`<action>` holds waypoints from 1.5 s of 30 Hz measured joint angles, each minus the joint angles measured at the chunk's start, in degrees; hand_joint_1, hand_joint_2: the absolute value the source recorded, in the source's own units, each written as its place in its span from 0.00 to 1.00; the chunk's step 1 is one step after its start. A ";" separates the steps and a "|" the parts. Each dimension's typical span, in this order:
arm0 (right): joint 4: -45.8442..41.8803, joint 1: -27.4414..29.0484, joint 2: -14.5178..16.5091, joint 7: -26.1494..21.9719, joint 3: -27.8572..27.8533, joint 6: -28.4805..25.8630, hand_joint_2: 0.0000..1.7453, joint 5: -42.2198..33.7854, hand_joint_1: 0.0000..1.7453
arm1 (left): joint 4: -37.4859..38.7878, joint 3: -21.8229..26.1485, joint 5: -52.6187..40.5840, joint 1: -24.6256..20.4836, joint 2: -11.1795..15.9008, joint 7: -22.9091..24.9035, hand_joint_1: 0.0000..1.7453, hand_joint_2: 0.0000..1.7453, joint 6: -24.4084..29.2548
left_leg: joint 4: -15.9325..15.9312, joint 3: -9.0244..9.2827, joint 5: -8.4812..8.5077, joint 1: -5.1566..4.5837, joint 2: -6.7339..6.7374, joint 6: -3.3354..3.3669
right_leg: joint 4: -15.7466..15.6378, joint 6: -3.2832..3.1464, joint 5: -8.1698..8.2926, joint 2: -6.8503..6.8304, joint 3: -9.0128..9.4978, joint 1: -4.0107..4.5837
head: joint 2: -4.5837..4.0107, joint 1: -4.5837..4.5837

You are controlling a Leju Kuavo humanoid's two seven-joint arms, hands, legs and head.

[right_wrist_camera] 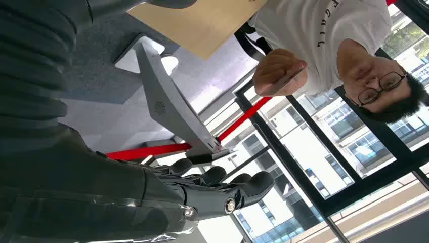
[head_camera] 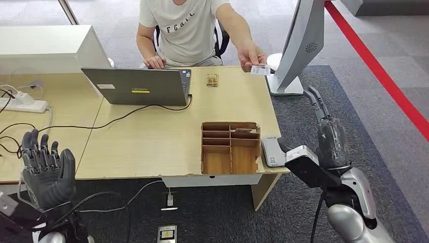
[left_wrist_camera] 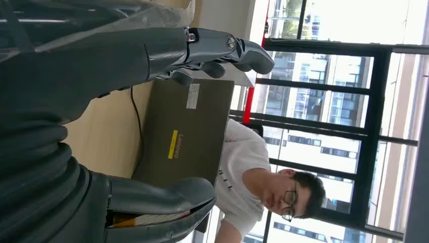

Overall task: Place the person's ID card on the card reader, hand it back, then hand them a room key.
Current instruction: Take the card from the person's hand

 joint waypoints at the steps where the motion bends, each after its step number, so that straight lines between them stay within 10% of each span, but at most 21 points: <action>1: 0.31 -0.52 0.01 -0.03 0.01 0.13 1.00 -0.28 0.00 | 0.06 -0.01 0.00 -0.13 -0.06 0.00 0.00 1.00 -0.10 | 0.00 0.00 0.00 0.00 0.00 0.00 | 0.00 0.00 0.00 0.00 0.00 0.00 | 0.00 0.01; 29: 36.64 -31.06 7.22 -5.89 9.76 0.98 1.00 -5.54 0.00 | 1.09 -0.27 0.66 -1.97 -1.48 -1.97 0.00 1.00 0.92 | 0.00 -0.10 0.03 0.01 -0.02 0.01 | 0.06 0.00 0.01 -0.02 -0.04 0.01 | 0.00 0.01; 31: 39.25 -32.10 7.95 -6.28 10.59 0.75 1.00 -5.62 0.15 | 1.23 -0.25 0.70 -1.86 -1.62 -2.26 0.00 1.00 0.92 | 0.00 -0.10 0.03 0.01 -0.02 0.01 | 0.06 0.00 0.01 -0.03 -0.04 0.01 | 0.00 0.01; 35: 43.70 -33.58 9.23 -6.82 12.02 0.56 1.00 -5.62 0.99 | 1.39 -0.15 0.72 -1.68 -1.78 -2.48 0.00 1.00 0.92 | 0.00 -0.10 0.03 0.01 -0.02 0.01 | 0.06 0.00 0.01 -0.03 -0.04 0.01 | 0.00 0.01; 45: 50.01 -35.39 11.22 -7.50 14.53 0.45 1.00 -5.82 1.00 | 1.43 0.05 0.65 -0.98 -2.23 -2.90 0.00 1.00 0.97 | 0.00 -0.10 0.03 0.01 -0.02 0.01 | 0.05 0.00 0.01 -0.03 -0.06 0.01 | 0.00 0.02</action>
